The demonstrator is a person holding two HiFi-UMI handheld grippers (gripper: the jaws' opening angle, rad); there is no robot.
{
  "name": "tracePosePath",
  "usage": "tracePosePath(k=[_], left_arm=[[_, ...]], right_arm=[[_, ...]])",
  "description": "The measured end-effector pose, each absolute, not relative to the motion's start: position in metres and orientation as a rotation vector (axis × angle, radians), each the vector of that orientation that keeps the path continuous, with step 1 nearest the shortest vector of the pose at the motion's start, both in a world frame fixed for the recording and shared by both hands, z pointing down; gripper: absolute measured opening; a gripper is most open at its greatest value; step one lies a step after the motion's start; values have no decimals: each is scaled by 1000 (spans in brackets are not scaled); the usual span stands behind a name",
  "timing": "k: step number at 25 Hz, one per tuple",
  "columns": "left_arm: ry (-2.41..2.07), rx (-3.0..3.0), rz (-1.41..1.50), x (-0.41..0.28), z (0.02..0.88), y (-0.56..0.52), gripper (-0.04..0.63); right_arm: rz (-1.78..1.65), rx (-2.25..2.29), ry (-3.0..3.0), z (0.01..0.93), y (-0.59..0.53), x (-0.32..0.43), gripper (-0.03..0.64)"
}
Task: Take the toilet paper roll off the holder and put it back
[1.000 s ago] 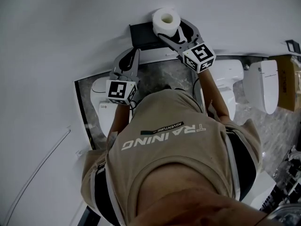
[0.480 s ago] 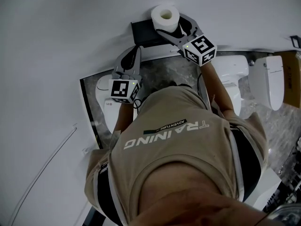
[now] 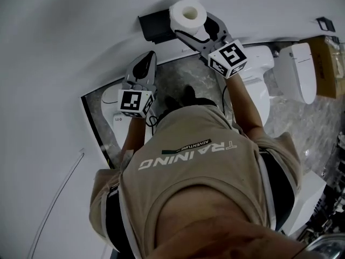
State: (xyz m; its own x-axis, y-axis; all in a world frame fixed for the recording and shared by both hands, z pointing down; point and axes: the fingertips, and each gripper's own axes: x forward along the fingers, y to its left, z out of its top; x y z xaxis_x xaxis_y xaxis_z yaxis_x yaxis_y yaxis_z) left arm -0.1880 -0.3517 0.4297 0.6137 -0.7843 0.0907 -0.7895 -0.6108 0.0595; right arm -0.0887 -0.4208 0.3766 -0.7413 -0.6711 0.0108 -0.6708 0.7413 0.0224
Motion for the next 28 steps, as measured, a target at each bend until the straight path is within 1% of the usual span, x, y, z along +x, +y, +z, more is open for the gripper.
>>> tracePosePath(k=[7,17,28], left_arm=[[-1301,2744,47,-163,430,-313,0],[-1443,2682,75,-132,427,-281,0],[-1544,2631,99,-132,427,-246,0]], right_arm=[[-16,1118,-2943,379,-369,-74,334],[13,976,-2997,393,-324,-41,334],[-5,881,-3027,401,-292,-39,334]])
